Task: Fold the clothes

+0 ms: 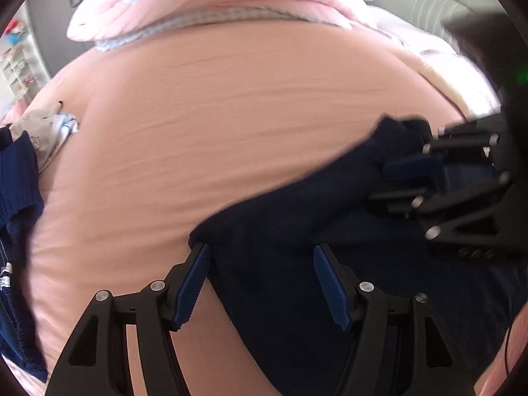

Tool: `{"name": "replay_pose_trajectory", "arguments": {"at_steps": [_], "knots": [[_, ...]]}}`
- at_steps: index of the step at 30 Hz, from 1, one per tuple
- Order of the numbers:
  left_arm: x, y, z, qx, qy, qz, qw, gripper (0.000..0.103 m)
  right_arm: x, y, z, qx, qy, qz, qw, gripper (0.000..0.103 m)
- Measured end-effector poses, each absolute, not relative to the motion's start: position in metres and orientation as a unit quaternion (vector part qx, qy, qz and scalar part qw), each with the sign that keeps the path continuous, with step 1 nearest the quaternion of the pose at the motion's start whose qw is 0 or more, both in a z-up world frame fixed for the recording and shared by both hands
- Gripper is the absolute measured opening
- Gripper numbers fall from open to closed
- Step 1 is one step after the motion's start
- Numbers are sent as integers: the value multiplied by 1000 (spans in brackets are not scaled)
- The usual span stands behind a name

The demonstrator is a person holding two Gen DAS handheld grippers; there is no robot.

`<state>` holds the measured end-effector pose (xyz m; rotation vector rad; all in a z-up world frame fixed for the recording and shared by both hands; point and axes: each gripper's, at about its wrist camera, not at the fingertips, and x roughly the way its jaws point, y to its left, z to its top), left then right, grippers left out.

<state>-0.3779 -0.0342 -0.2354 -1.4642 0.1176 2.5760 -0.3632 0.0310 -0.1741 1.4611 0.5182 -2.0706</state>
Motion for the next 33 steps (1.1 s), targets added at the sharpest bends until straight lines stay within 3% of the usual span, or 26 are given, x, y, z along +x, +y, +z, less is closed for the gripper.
{"name": "replay_pose_trajectory", "arguments": {"at_steps": [4, 7, 13, 21, 25, 28, 33], "knots": [[-365, -30, -236, -501, 49, 858, 101, 63, -387, 57, -152, 509, 132, -829, 192, 31], [-356, -26, -237, -508, 56, 853, 110, 63, -381, 71, -140, 528, 70, -810, 244, 32], [-335, -22, -236, -529, 69, 836, 128, 66, -328, 71, -170, 545, 177, -776, 263, 33], [-322, -47, -229, -530, 35, 837, 131, 67, -345, 87, -165, 535, 117, -794, 265, 33], [-314, -44, -240, -554, 75, 820, 120, 70, -343, 95, -160, 542, 120, -793, 251, 33], [-306, -57, -232, -565, 30, 818, 106, 70, -331, 108, -147, 548, 106, -792, 249, 33], [-280, -38, -230, -558, 72, 816, 130, 70, -304, 128, -132, 558, 87, -789, 241, 33]]}}
